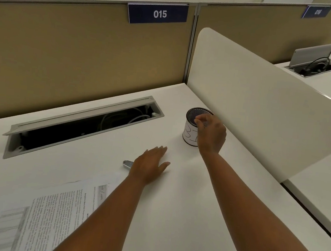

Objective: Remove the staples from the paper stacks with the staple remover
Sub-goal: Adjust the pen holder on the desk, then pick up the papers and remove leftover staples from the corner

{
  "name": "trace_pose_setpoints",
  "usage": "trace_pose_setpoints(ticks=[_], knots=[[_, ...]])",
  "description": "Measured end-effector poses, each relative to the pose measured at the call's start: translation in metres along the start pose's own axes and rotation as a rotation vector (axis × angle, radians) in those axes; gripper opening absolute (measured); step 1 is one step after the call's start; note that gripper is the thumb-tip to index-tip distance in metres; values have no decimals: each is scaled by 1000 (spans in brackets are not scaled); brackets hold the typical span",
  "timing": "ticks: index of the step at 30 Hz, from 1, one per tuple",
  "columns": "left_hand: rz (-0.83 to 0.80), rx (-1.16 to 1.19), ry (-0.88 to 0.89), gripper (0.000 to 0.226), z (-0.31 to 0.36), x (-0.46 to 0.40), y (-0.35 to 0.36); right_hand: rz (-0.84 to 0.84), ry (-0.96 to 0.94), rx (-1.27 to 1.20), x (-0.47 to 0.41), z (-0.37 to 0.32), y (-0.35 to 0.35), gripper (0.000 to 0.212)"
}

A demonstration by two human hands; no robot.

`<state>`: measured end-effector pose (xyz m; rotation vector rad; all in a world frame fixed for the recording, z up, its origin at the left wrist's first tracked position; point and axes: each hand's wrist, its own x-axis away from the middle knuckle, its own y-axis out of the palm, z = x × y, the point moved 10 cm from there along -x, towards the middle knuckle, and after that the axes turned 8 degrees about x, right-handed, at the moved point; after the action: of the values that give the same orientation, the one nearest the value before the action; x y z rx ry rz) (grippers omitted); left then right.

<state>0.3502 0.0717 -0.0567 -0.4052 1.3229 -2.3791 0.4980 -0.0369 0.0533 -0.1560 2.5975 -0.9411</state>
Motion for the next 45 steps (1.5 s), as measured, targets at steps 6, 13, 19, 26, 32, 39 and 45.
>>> trace_pose_setpoints(ticks=[6,13,19,26,32,39,45], knots=[[251,33,-18,48,-35,47,-47,-74,-99,-134,71,-28,14,7],[141,-109,-321,50,-121,126,-73,-583,-80,-44,175,-43,77,18],[210,-181,-596,47,-163,212,-91,-877,-197,283,250,-43,100,36],[136,-216,-631,50,-168,247,-82,-851,-151,332,278,-58,95,39],[17,-208,-648,63,-174,243,-77,-843,-112,362,292,-67,99,49],[-5,-171,-660,64,-172,246,-72,-963,206,172,303,-57,118,63],[3,-173,-669,59,-175,250,-71,-898,329,48,283,-53,112,53]])
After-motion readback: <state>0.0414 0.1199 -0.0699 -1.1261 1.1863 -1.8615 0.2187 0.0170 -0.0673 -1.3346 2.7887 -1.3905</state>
